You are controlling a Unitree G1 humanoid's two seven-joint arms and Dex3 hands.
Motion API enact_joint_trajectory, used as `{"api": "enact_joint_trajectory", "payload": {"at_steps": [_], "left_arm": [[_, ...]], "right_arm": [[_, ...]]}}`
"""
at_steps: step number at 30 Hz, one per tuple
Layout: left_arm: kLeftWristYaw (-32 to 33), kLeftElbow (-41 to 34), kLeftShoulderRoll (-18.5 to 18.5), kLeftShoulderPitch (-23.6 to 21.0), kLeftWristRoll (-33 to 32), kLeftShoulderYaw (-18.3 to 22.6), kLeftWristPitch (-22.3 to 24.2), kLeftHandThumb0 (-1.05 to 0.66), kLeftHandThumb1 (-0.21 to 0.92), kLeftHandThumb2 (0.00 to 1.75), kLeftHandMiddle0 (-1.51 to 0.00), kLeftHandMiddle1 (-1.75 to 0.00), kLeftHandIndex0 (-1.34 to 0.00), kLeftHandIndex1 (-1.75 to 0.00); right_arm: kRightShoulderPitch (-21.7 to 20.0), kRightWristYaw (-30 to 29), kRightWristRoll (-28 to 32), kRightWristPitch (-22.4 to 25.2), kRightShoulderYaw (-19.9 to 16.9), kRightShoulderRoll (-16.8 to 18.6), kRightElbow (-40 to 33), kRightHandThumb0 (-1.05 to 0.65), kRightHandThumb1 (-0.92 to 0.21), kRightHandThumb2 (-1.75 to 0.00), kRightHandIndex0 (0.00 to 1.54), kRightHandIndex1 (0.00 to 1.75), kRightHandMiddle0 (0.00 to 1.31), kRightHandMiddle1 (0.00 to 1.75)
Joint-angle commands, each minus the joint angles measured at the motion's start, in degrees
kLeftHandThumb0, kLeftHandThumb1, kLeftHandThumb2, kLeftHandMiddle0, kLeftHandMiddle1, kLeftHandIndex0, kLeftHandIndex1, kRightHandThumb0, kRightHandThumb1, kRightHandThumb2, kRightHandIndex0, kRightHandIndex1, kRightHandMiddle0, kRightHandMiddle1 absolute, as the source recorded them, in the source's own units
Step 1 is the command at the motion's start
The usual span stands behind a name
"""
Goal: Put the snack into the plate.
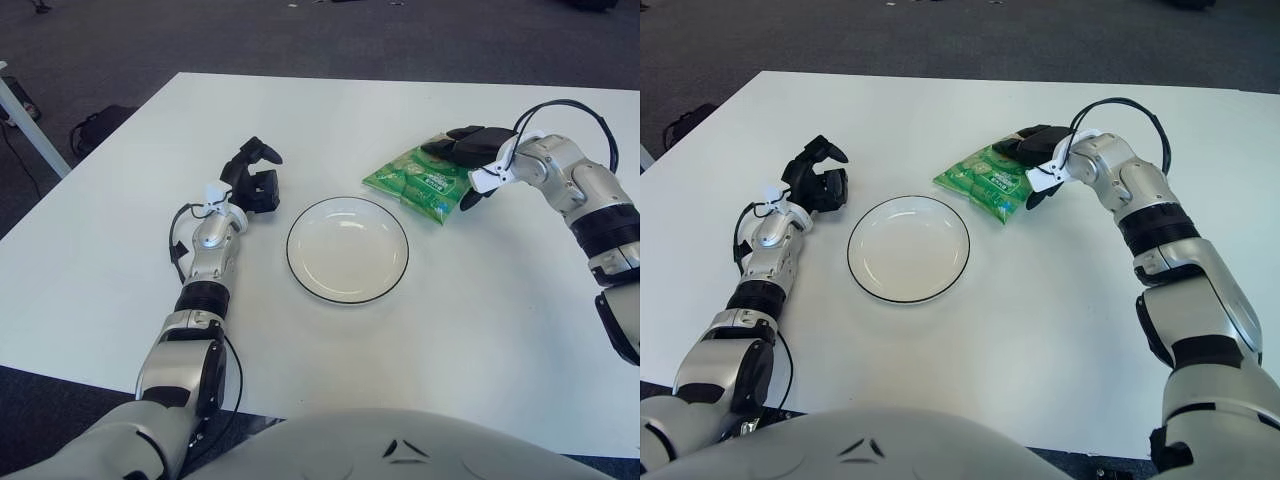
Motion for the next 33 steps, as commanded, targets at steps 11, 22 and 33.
{"api": "enact_joint_trajectory", "payload": {"at_steps": [11,22,33], "left_arm": [[-0.30,2.96,-2.60,8.31,0.58,-0.71,-2.09,-0.46,0.37,1.25,-1.19,-1.75,-0.57,-1.75],[-1.76,3.37,-2.74,8.34,-0.10,-0.30,-3.97,-0.46,0.37,1.25,-1.22,-1.75,-0.57,-1.75],[-2.03,4.28,-2.42,7.76,-0.06,0.08,-4.99,-0.46,0.37,1.25,-1.24,-1.75,-0.57,-1.75]], "right_arm": [[-6.83,-12.72,-6.14,0.63,7.55,8.40,20.70,-1.04,-0.89,-0.16,0.00,0.00,0.00,0.00],[-2.95,-38.34,-5.51,4.52,9.16,13.29,33.33,-0.34,-0.38,-0.97,0.11,1.19,0.14,1.34],[0.23,-54.66,1.43,0.91,3.96,13.52,34.07,0.00,-0.07,-1.46,0.86,1.31,0.70,1.74]]}}
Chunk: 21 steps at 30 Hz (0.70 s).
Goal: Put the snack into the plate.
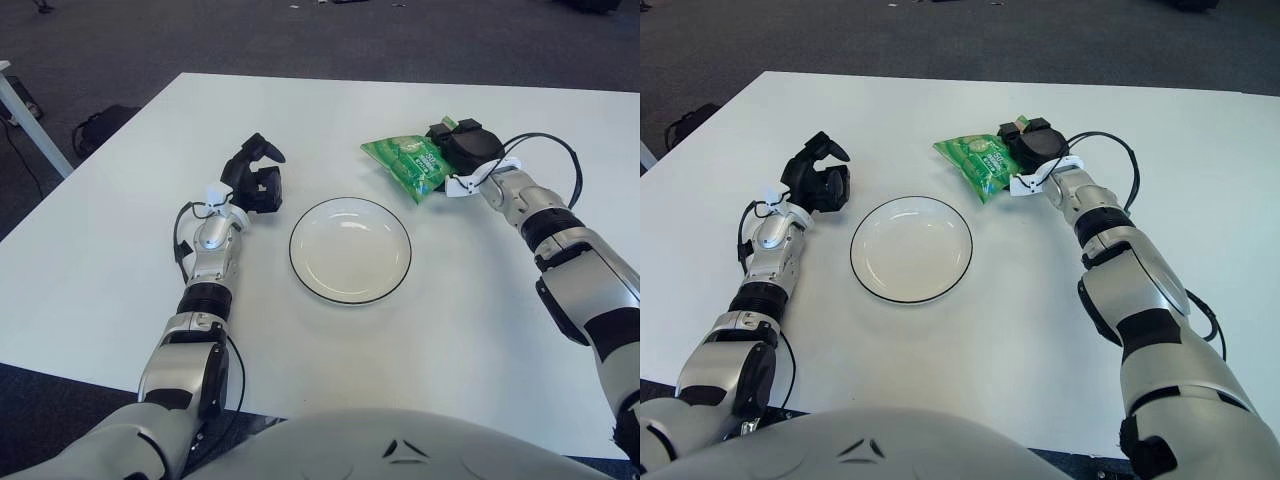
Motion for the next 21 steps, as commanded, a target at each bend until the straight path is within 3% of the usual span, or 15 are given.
{"api": "enact_joint_trajectory", "payload": {"at_steps": [1,9,21], "left_arm": [[-0.50,5.40,-1.51,7.10,0.15,-0.03,-0.54,-0.46,0.37,1.25,-1.23,-1.75,-0.57,-1.75],[-0.75,6.53,-1.17,6.19,0.13,0.24,0.49,-0.46,0.38,1.23,-1.22,-1.75,-0.56,-1.75],[0.56,8.00,-0.73,5.01,1.27,0.15,1.33,-0.45,0.40,1.22,-1.24,-1.75,-0.55,-1.75]], "right_arm": [[3.99,-1.86,1.92,-2.09,-1.12,0.07,1.76,0.00,-0.06,-1.46,0.89,1.29,0.70,1.74],[4.78,-3.31,7.17,-7.47,-5.78,-2.66,-2.25,0.00,-0.02,-1.58,0.89,1.53,0.63,1.75],[6.80,-1.12,11.17,-7.88,-12.15,-4.07,-18.46,0.00,-0.07,-1.57,0.83,1.64,0.56,1.75]]}}
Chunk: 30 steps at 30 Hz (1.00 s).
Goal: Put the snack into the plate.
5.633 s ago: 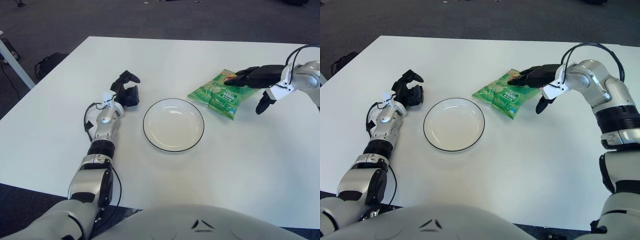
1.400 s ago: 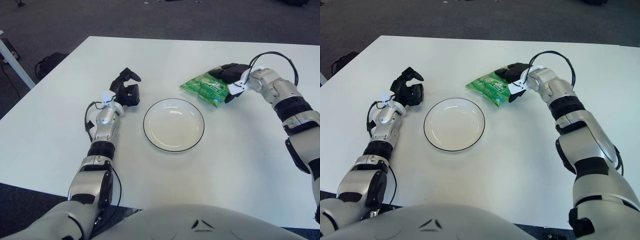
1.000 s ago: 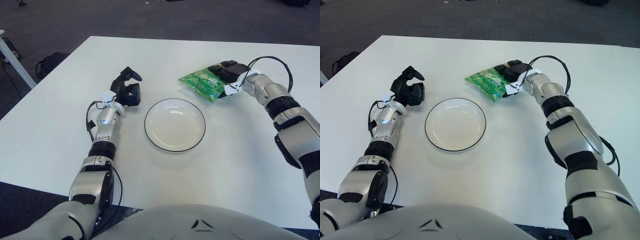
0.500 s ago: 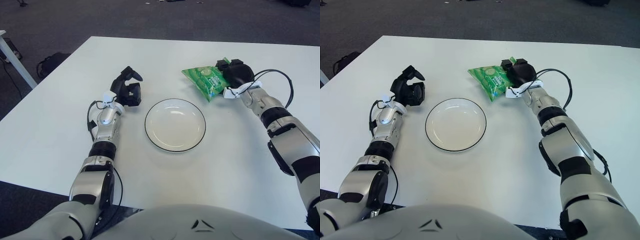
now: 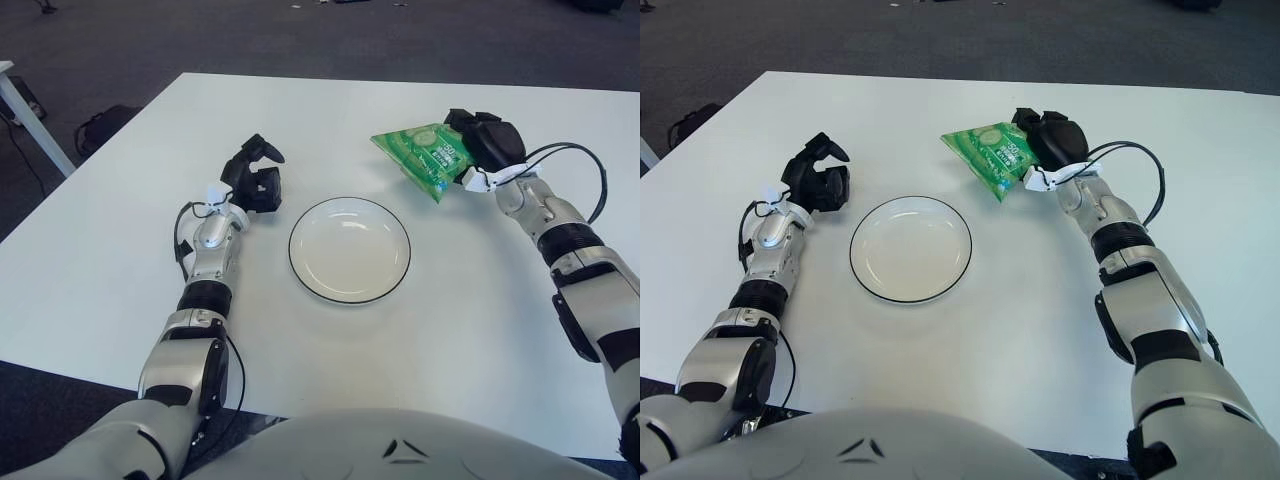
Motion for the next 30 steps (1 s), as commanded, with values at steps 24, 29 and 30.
{"api": "enact_joint_trajectory", "payload": {"at_steps": [24,29,30], "left_arm": [[5.98,4.78,-1.48,6.02,4.34,-2.38,2.17,-0.44,0.44,1.17,-1.28,-1.75,-0.52,-1.75],[6.87,4.39,-1.77,6.09,4.77,-2.87,2.34,-0.44,0.42,1.18,-1.26,-1.75,-0.52,-1.75],[6.92,4.30,-1.83,6.10,4.81,-2.99,2.49,-0.44,0.42,1.18,-1.26,-1.75,-0.53,-1.75]], "right_arm": [[7.69,23.39,4.92,5.61,-5.22,3.59,-41.43,0.00,-0.01,-1.64,0.87,1.65,0.61,1.75],[8.31,28.56,7.26,4.82,-5.44,3.62,-44.11,0.00,0.00,-1.64,0.89,1.62,0.62,1.75],[8.26,29.64,7.75,3.92,-5.18,3.51,-44.34,0.00,0.00,-1.64,0.89,1.62,0.62,1.75]]}}
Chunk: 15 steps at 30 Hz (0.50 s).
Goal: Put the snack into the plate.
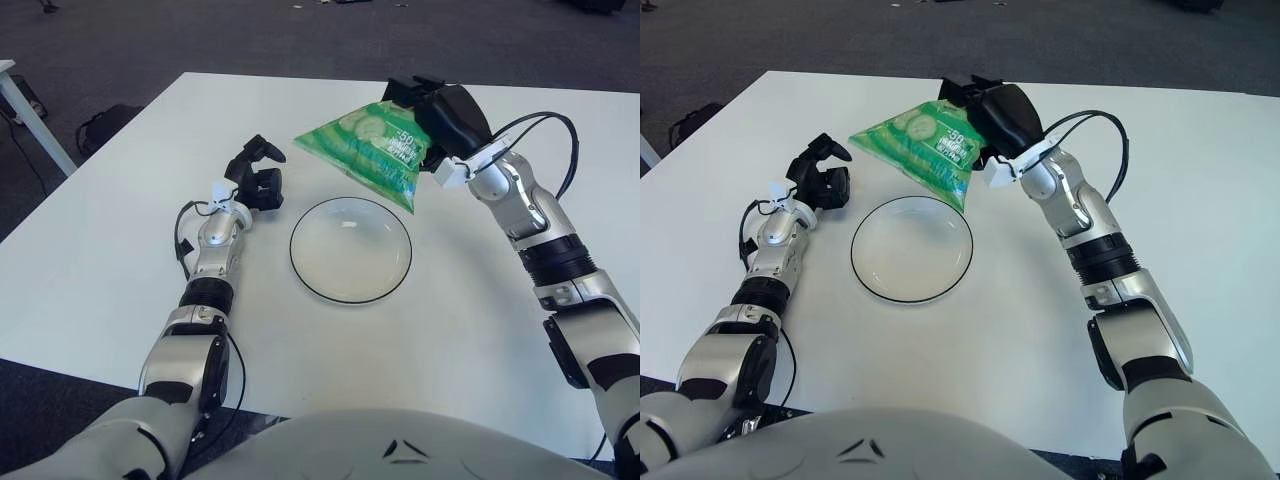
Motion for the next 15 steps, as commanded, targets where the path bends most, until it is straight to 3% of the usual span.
{"api": "enact_joint_trajectory", "payload": {"at_steps": [1,5,10,11,12,14,15], "left_arm": [[0.96,3.78,-1.83,6.89,1.88,-1.30,0.65,-0.45,0.42,1.19,-1.25,-1.75,-0.53,-1.75],[1.20,3.66,-2.10,6.91,2.12,-1.59,0.79,-0.45,0.41,1.20,-1.23,-1.75,-0.53,-1.75],[2.64,3.05,-2.49,7.05,2.98,-2.06,0.48,-0.45,0.41,1.20,-1.22,-1.75,-0.54,-1.75],[3.00,2.91,-2.57,7.10,3.25,-2.19,0.50,-0.45,0.41,1.20,-1.22,-1.75,-0.53,-1.75],[3.34,2.65,-2.62,7.18,3.58,-2.36,0.72,-0.45,0.41,1.19,-1.22,-1.75,-0.53,-1.75],[3.79,2.23,-2.70,7.34,3.99,-2.63,0.96,-0.45,0.42,1.19,-1.21,-1.75,-0.53,-1.75],[3.96,2.05,-2.75,7.41,4.11,-2.75,0.99,-0.45,0.42,1.19,-1.21,-1.75,-0.53,-1.75]], "right_arm": [[0.30,3.39,2.20,-2.00,-0.36,-0.55,-1.61,0.00,0.01,-1.65,0.89,1.62,0.63,1.75],[0.43,5.68,2.19,-4.25,0.28,-0.56,-2.30,0.00,0.01,-1.66,0.90,1.62,0.63,1.75],[2.64,11.47,2.19,-3.17,2.08,-0.37,-7.04,0.00,0.00,-1.66,0.87,1.68,0.62,1.75],[3.08,13.28,2.80,-3.08,2.39,-0.93,-7.49,0.00,-0.14,-1.51,0.72,1.71,0.55,1.75],[3.32,16.60,4.45,-3.00,3.01,-1.88,-7.89,0.00,-0.20,-1.45,0.66,1.71,0.52,1.75],[4.02,21.09,6.84,-3.81,3.79,-3.23,-8.22,0.00,-0.46,-1.14,0.43,1.73,0.36,1.74],[4.45,22.54,7.70,-4.50,4.01,-3.73,-8.20,-0.07,-0.39,-1.14,0.27,1.55,0.23,1.59]]}}
